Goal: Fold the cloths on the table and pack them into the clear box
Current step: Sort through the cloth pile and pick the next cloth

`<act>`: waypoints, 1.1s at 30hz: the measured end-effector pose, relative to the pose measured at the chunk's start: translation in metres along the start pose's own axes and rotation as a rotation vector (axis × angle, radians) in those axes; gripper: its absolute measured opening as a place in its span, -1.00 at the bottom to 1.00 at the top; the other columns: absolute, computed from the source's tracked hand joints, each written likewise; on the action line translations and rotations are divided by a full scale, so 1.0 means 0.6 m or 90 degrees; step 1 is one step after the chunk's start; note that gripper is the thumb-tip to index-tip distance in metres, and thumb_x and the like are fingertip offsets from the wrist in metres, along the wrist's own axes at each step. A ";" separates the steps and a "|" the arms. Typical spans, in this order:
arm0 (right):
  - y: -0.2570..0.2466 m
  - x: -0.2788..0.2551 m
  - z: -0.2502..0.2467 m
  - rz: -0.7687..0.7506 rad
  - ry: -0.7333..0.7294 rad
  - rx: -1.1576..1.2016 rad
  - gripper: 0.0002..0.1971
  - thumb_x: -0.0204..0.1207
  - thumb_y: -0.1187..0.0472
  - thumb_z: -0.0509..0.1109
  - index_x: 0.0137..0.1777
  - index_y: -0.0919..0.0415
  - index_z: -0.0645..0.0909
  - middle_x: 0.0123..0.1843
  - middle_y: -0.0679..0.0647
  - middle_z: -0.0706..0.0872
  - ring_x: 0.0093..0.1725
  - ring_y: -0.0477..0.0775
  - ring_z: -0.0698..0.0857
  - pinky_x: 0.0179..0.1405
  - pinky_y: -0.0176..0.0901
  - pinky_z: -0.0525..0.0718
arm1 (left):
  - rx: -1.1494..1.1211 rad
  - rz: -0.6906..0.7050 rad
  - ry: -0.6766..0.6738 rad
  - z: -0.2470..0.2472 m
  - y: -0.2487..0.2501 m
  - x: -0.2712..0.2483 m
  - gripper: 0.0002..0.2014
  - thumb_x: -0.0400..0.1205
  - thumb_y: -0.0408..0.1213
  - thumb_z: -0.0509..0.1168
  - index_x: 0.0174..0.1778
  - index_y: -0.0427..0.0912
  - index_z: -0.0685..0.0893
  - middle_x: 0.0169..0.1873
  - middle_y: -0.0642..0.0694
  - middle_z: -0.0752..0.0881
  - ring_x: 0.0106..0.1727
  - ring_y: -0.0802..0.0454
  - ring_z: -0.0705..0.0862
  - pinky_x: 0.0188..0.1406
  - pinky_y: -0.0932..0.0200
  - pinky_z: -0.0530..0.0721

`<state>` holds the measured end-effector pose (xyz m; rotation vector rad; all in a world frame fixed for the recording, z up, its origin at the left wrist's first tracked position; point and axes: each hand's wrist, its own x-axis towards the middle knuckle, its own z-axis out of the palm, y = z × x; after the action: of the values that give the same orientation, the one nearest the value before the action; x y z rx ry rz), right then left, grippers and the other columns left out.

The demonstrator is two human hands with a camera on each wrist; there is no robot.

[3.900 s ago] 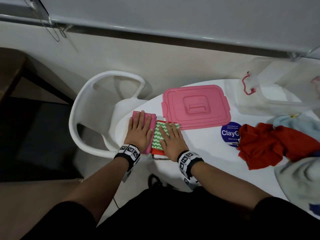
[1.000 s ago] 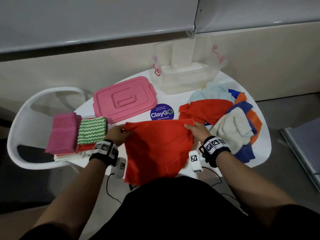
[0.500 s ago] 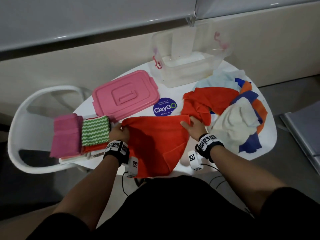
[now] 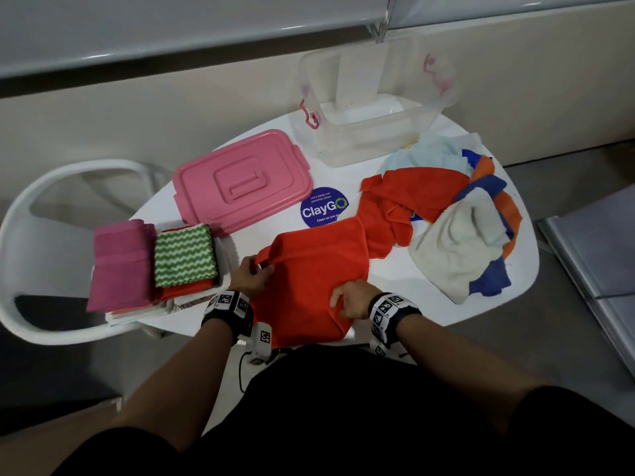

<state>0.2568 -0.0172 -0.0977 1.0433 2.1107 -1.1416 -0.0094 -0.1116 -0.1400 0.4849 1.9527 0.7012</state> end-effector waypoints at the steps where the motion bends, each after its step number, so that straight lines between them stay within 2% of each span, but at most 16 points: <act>1: 0.008 -0.003 -0.002 0.024 -0.004 -0.015 -0.71 0.31 0.22 0.52 -0.17 -0.25 0.61 -0.09 -0.19 0.64 0.06 0.04 0.69 0.16 -0.19 0.61 | 0.022 0.000 -0.002 -0.001 -0.007 0.006 -0.30 0.28 0.21 0.43 0.29 -0.02 0.48 -0.03 -0.17 0.72 -0.05 -0.14 0.76 0.05 -0.24 0.77; 3: 0.020 -0.016 -0.008 0.055 -0.024 -0.042 -0.71 0.29 0.21 0.53 -0.21 -0.23 0.57 0.09 -0.09 0.67 0.17 0.09 0.67 0.23 -0.16 0.61 | 0.060 0.007 -0.007 -0.001 -0.006 0.006 -0.20 0.23 0.26 0.42 0.37 0.02 0.43 0.08 -0.13 0.68 0.07 -0.17 0.73 0.13 -0.25 0.74; 5: 0.027 -0.027 -0.009 0.055 -0.014 -0.042 -0.67 0.31 0.15 0.56 -0.02 -0.21 0.59 0.22 -0.01 0.66 0.21 0.13 0.66 0.28 -0.13 0.58 | 0.083 0.028 -0.015 -0.002 0.007 -0.008 -0.09 0.23 0.24 0.44 0.48 -0.03 0.36 0.17 -0.12 0.65 0.19 -0.21 0.68 0.22 -0.24 0.69; 7: 0.024 -0.031 -0.008 0.015 0.026 -0.018 -0.49 0.35 0.11 0.52 0.30 -0.19 0.52 0.33 0.08 0.64 0.26 0.19 0.65 0.38 -0.06 0.55 | 0.072 0.061 -0.001 0.001 0.016 -0.021 -0.06 0.34 0.03 0.53 0.59 -0.09 0.24 0.31 -0.15 0.59 0.34 -0.24 0.60 0.34 -0.20 0.61; 8: 0.017 -0.031 -0.009 0.006 0.028 -0.012 -0.46 0.38 0.12 0.48 0.36 -0.20 0.50 0.36 0.10 0.63 0.28 0.21 0.65 0.41 -0.03 0.54 | 0.055 0.073 0.017 0.002 0.019 -0.026 -0.01 0.38 -0.11 0.56 0.65 -0.14 0.13 0.41 -0.19 0.52 0.44 -0.25 0.53 0.39 -0.18 0.56; 11: 0.004 -0.026 -0.008 0.042 -0.013 -0.087 -0.66 0.39 0.27 0.41 0.09 -0.15 0.67 0.17 -0.02 0.67 0.20 0.15 0.68 0.23 -0.13 0.61 | 0.043 0.136 0.069 0.002 0.028 -0.054 0.16 0.40 -0.27 0.53 0.72 -0.22 -0.19 0.67 -0.27 0.16 0.60 -0.17 0.33 0.52 -0.08 0.38; 13: 0.003 -0.026 -0.003 0.058 -0.013 -0.137 -0.82 0.37 0.27 0.40 -0.12 -0.03 0.71 -0.10 -0.11 0.68 0.05 0.10 0.72 -0.03 -0.19 0.61 | 0.126 0.213 0.093 0.004 0.032 -0.077 0.08 0.49 -0.35 0.45 0.72 -0.19 -0.23 0.56 -0.24 0.35 0.35 -0.03 0.54 0.32 0.09 0.50; 15: 0.009 -0.026 0.005 0.036 0.030 -0.121 -0.90 0.35 0.23 0.36 -0.24 0.00 0.66 -0.20 -0.15 0.61 -0.07 0.06 0.70 -0.13 -0.22 0.56 | 0.184 0.282 0.146 0.004 0.035 -0.098 -0.01 0.56 -0.32 0.40 0.73 -0.05 -0.18 0.20 -0.10 0.63 -0.08 -0.01 0.67 -0.04 0.01 0.68; 17: 0.016 -0.028 0.007 -0.014 0.115 -0.076 -0.90 0.27 0.23 0.38 -0.32 -0.03 0.61 -0.15 -0.15 0.52 -0.12 0.02 0.63 -0.08 -0.20 0.56 | 0.232 0.297 0.199 0.004 0.034 -0.106 -0.14 0.60 -0.19 0.37 0.72 0.02 -0.02 -0.05 0.00 0.64 -0.26 -0.03 0.64 -0.23 0.04 0.66; 19: 0.016 -0.024 0.001 -0.099 0.215 -0.037 -0.84 0.18 0.25 0.45 -0.34 -0.05 0.59 -0.07 -0.14 0.49 -0.07 -0.03 0.53 -0.02 -0.18 0.50 | 0.277 0.317 0.160 0.009 0.035 -0.112 -0.34 0.61 -0.11 0.37 0.61 0.00 0.26 -0.13 0.03 0.63 -0.23 -0.02 0.65 -0.23 0.08 0.65; 20: 0.013 -0.022 -0.004 -0.126 0.213 -0.048 -0.79 0.16 0.26 0.47 -0.28 -0.08 0.61 -0.02 -0.14 0.50 -0.02 -0.05 0.49 0.02 -0.16 0.47 | 0.317 0.332 0.113 0.014 0.035 -0.115 -0.47 0.61 -0.08 0.37 0.50 0.02 0.40 -0.15 0.05 0.64 -0.20 -0.01 0.66 -0.21 0.10 0.65; 23: 0.005 -0.018 -0.007 -0.104 0.067 -0.178 -0.57 0.25 0.24 0.48 0.10 -0.19 0.59 0.10 -0.10 0.49 0.13 0.00 0.44 0.16 -0.12 0.42 | 0.434 0.319 -0.117 0.037 0.016 -0.124 -0.73 0.56 -0.02 0.43 0.14 0.10 0.63 -0.24 0.11 0.66 -0.16 0.03 0.69 -0.08 0.15 0.67; 25: 0.012 -0.019 0.002 -0.089 0.044 -0.243 -0.57 0.32 0.19 0.48 0.17 -0.20 0.58 0.15 -0.07 0.47 0.20 0.04 0.42 0.23 -0.08 0.39 | 0.451 0.270 -0.239 0.048 -0.007 -0.121 -0.76 0.50 -0.07 0.52 0.05 0.07 0.70 -0.24 0.14 0.63 -0.15 0.12 0.65 0.01 0.21 0.63; 27: 0.025 -0.020 0.012 -0.080 0.057 -0.270 -0.66 0.35 0.17 0.47 0.09 -0.18 0.62 0.11 -0.08 0.45 0.23 0.05 0.41 0.23 -0.07 0.33 | 0.426 0.264 -0.248 0.047 -0.026 -0.115 -0.77 0.45 -0.19 0.57 -0.09 0.16 0.69 -0.23 0.14 0.61 -0.20 0.17 0.60 -0.02 0.26 0.58; 30: 0.038 -0.026 0.016 -0.046 0.048 -0.274 -0.87 0.36 0.11 0.50 -0.17 -0.18 0.68 -0.09 -0.20 0.41 0.22 0.03 0.46 0.21 -0.11 0.27 | 0.373 0.255 -0.215 0.040 -0.041 -0.106 -0.64 0.41 -0.25 0.60 -0.25 0.31 0.60 -0.26 0.14 0.64 -0.26 0.25 0.59 -0.05 0.26 0.56; 33: 0.051 -0.032 0.006 -0.008 0.044 -0.126 -0.85 0.34 0.03 0.50 -0.28 -0.23 0.58 -0.17 -0.26 0.52 0.11 -0.01 0.58 0.13 -0.20 0.40 | 0.389 0.221 -0.204 0.044 -0.033 -0.116 -0.75 0.36 0.12 0.59 -0.24 0.25 0.64 -0.19 0.13 0.71 -0.17 0.24 0.65 -0.03 0.28 0.58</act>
<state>0.2930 -0.0168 -0.0994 0.9902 2.2339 -0.8931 0.0446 -0.1610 -0.1165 1.2513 1.7652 0.1929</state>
